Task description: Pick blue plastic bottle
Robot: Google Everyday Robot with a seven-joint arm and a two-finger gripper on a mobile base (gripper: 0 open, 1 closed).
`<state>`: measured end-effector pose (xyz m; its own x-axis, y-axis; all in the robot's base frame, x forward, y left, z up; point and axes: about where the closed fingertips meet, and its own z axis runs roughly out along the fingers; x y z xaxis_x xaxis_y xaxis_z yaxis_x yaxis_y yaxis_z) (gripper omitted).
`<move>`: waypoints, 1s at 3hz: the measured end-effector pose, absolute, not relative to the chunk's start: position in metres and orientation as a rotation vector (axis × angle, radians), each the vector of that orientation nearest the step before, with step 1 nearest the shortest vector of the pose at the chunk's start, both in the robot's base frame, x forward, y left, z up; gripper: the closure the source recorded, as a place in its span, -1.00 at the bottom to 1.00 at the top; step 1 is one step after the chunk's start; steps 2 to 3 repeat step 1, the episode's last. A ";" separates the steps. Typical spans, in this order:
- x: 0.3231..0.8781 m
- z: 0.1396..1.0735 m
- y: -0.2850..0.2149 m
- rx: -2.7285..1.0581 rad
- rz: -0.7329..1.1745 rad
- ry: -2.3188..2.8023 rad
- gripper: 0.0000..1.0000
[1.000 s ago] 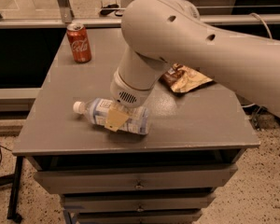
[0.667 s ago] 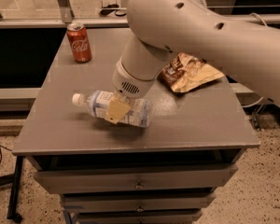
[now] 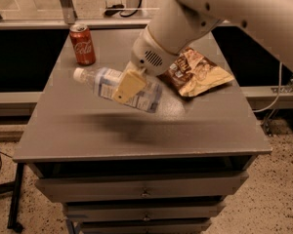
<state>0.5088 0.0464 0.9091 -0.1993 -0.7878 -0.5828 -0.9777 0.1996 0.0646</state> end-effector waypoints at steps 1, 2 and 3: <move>0.509 0.925 0.052 -1.631 0.630 2.028 1.00; 0.509 0.925 0.052 -1.631 0.630 2.028 1.00; 0.509 0.925 0.052 -1.631 0.630 2.028 1.00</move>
Offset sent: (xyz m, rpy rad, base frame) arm 0.0000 0.0000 0.0000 0.0000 0.0000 0.0000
